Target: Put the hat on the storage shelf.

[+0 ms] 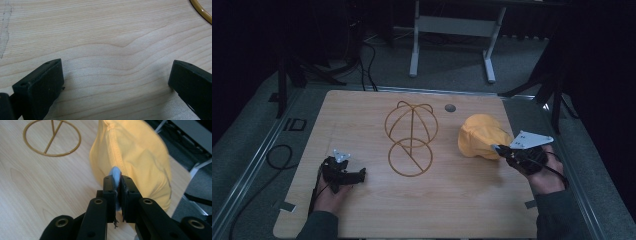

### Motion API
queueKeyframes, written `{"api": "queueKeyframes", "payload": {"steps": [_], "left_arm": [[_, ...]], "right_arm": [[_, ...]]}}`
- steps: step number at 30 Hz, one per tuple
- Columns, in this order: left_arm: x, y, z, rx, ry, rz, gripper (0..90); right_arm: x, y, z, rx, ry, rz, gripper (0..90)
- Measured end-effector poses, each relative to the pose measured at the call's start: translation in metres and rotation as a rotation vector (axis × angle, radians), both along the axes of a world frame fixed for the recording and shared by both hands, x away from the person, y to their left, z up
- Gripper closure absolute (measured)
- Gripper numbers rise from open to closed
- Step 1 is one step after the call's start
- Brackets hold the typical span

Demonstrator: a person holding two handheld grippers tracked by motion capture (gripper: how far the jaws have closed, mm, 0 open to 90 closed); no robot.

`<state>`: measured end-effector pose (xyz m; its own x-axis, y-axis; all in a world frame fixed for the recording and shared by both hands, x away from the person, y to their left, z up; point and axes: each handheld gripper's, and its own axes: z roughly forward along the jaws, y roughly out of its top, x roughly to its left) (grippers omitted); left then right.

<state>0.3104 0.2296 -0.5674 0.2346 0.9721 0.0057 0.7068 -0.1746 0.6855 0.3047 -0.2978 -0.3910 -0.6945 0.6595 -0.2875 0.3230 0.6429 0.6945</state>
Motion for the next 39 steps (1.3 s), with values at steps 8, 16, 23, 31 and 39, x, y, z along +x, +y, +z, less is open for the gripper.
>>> {"api": "queueKeyframes", "payload": {"steps": [8,16,23,31,39], "left_arm": [[0.000,0.000,0.000,0.000,0.000,0.000,0.1],[0.000,0.000,0.000,0.000,0.000,0.000,0.1],[0.000,0.000,0.000,0.000,0.001,0.000,0.2],[0.000,0.000,0.000,0.000,0.001,0.000,0.1],[0.000,0.000,0.000,0.000,0.002,0.000,0.2]], "right_arm": [[0.001,0.010,0.016,0.017,-0.044,0.019,83.3],[0.013,0.050,0.004,0.054,-0.038,0.095,81.7],[0.027,0.078,0.000,0.121,-0.008,0.124,77.1],[0.038,0.075,0.001,0.143,0.038,0.124,73.7],[0.049,0.066,-0.002,0.089,0.069,0.099,72.8]]}}
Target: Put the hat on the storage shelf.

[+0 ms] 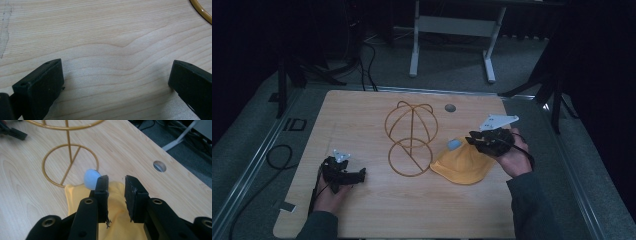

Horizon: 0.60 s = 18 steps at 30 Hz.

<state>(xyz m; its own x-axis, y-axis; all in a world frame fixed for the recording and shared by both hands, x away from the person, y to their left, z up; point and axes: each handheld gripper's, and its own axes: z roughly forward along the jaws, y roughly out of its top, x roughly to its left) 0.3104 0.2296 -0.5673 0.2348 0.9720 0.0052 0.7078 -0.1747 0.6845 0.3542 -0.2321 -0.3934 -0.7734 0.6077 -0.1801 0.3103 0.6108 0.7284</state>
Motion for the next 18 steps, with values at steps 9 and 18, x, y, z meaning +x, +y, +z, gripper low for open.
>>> {"api": "queueKeyframes", "payload": {"steps": [9,18], "left_arm": [[0.000,0.000,0.000,-0.001,-0.002,0.001,0.2],[0.000,0.000,0.000,0.000,-0.002,0.001,0.2]], "right_arm": [[0.009,-0.001,-0.004,-0.046,0.029,-0.002,72.7],[0.019,-0.002,-0.005,-0.101,0.058,0.009,71.9]]}}
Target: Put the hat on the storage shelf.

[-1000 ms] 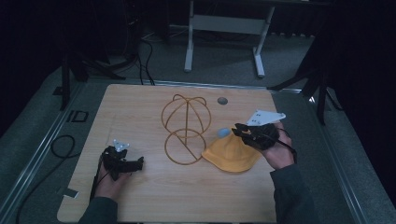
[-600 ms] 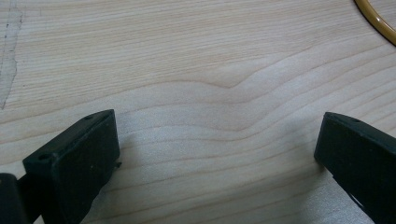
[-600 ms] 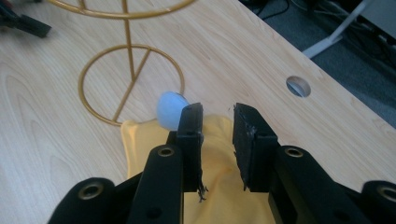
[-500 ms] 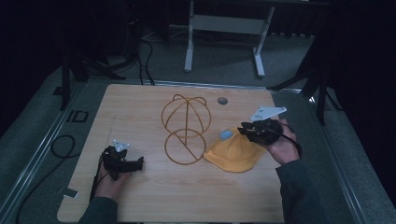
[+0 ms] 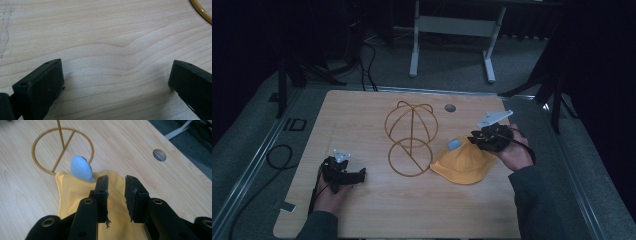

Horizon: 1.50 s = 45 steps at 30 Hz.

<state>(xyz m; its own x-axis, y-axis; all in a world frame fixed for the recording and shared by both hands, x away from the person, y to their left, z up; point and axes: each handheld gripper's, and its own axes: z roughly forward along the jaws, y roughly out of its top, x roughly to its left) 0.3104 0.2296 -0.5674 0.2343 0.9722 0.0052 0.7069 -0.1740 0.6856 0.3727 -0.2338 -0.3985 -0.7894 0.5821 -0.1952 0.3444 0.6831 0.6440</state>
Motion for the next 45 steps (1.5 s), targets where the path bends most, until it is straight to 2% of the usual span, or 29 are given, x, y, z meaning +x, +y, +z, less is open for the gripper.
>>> {"api": "queueKeyframes", "payload": {"steps": [7,11,18,22,27,29,33,40,43,45], "left_arm": [[0.000,0.000,0.000,0.000,0.000,0.000,0.2],[0.000,0.000,0.000,0.000,0.000,0.000,0.2],[0.000,0.000,0.000,0.000,0.000,0.000,0.2],[0.000,0.000,0.000,0.000,-0.001,0.000,0.2],[0.000,0.000,0.000,0.000,-0.001,0.000,0.2],[0.000,0.000,0.000,0.000,-0.001,0.000,0.2],[0.000,0.000,0.000,0.000,-0.001,0.000,0.2],[0.000,0.000,0.000,-0.001,-0.001,0.001,0.2],[0.000,0.000,0.000,-0.001,-0.001,0.001,0.2],[0.000,0.000,0.000,-0.001,-0.001,0.001,0.2]], "right_arm": [[0.005,0.001,0.001,-0.038,0.022,0.021,70.7],[0.008,0.003,0.003,-0.077,0.026,0.035,70.0],[0.013,0.004,0.003,-0.153,0.060,0.051,65.2],[0.015,0.006,0.002,-0.184,0.085,0.072,59.2],[0.021,0.010,-0.002,-0.258,0.111,0.081,48.4],[0.022,0.012,-0.003,-0.283,0.108,0.079,45.5],[0.026,0.015,-0.008,-0.306,0.129,0.091,41.7],[0.037,0.018,-0.022,-0.381,0.191,0.109,42.1],[0.042,0.020,-0.023,-0.385,0.213,0.116,51.7],[0.043,0.021,-0.024,-0.398,0.222,0.131,63.0]]}}
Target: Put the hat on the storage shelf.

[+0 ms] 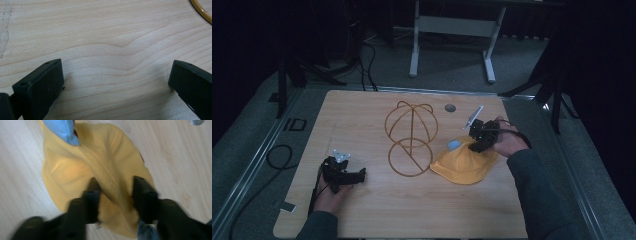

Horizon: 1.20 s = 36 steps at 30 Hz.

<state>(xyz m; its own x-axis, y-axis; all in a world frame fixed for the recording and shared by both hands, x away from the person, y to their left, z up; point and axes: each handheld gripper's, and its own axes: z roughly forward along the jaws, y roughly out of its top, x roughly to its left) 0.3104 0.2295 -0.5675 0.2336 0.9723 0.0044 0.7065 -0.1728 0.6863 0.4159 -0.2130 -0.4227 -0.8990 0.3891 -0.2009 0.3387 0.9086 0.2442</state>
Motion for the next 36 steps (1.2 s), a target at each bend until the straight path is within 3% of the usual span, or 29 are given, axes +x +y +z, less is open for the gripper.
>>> {"api": "queueKeyframes", "payload": {"steps": [3,6,13,36], "left_arm": [[0.000,0.000,0.000,0.000,0.000,0.000,0.2],[0.000,0.000,0.000,-0.002,-0.002,-0.001,0.2],[0.000,0.000,0.000,-0.001,-0.002,-0.001,0.2],[0.000,0.000,0.000,-0.001,-0.002,-0.001,0.2]], "right_arm": [[-0.001,0.002,0.000,-0.012,0.019,0.014,77.3],[-0.003,0.004,0.001,-0.028,0.013,0.023,82.9],[-0.005,0.001,0.010,0.007,-0.005,0.013,84.2],[-0.003,-0.016,0.044,0.242,-0.113,-0.194,84.5]]}}
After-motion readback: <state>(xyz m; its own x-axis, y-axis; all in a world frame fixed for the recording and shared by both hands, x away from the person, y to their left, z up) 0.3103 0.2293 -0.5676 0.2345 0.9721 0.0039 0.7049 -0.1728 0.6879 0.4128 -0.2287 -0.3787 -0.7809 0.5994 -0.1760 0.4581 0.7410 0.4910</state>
